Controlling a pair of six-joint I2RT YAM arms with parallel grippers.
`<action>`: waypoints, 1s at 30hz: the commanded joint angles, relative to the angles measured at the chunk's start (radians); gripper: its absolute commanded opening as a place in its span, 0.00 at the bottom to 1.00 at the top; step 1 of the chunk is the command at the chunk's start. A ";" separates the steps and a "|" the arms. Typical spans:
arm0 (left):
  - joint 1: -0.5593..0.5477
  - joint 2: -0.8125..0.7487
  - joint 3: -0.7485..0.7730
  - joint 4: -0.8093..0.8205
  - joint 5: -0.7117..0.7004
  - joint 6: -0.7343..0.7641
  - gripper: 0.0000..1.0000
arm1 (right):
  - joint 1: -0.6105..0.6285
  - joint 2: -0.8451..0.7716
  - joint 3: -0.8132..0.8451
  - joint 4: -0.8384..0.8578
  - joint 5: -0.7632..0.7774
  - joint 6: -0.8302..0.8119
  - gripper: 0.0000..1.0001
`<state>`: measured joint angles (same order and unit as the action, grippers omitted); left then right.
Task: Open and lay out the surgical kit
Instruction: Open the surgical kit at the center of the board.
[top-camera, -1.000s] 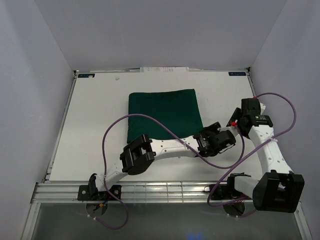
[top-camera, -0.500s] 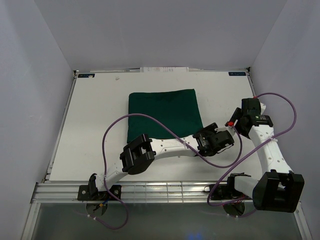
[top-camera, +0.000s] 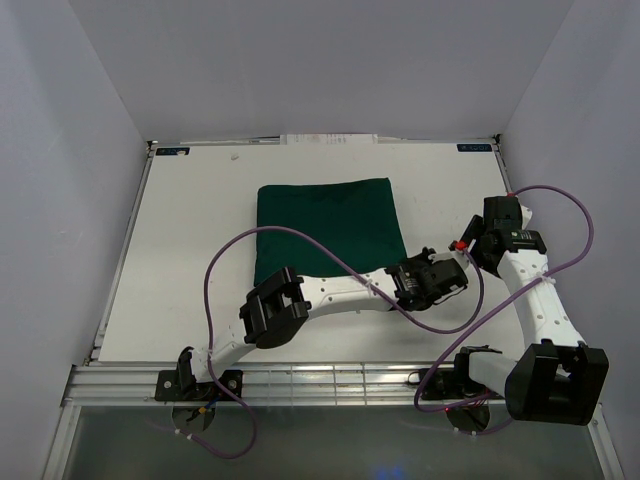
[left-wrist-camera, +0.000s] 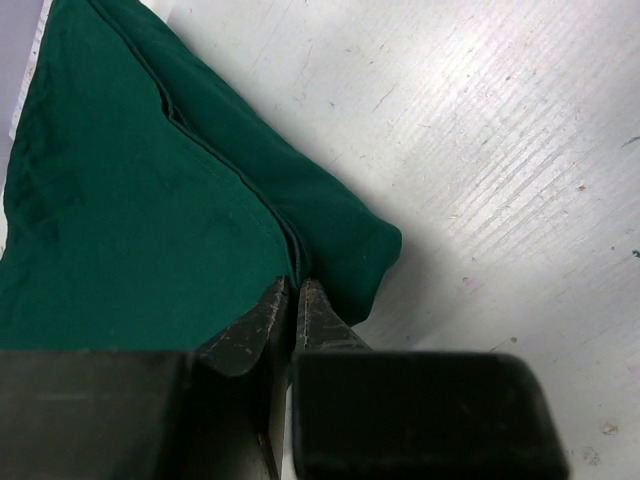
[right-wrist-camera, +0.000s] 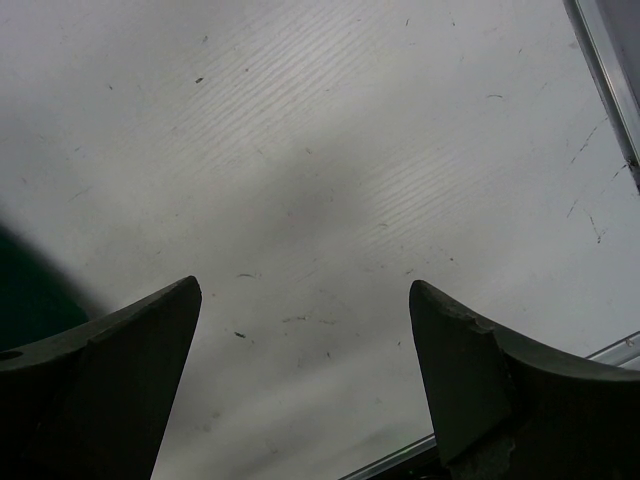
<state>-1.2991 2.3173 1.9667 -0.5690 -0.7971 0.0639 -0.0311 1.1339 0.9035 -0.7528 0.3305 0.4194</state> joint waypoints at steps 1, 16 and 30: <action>0.020 -0.048 0.046 0.021 -0.034 -0.001 0.00 | 0.000 -0.019 0.037 0.001 -0.005 0.007 0.90; 0.248 -0.328 -0.233 0.315 -0.060 0.213 0.00 | 0.000 -0.056 0.049 0.007 -0.044 -0.010 0.90; 0.736 -0.562 -0.712 0.754 -0.057 0.685 0.00 | 0.014 -0.109 0.029 0.059 -0.188 -0.045 0.91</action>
<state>-0.6701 1.8496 1.2984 0.0486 -0.8375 0.6125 -0.0257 1.0454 0.9127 -0.7341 0.1989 0.3889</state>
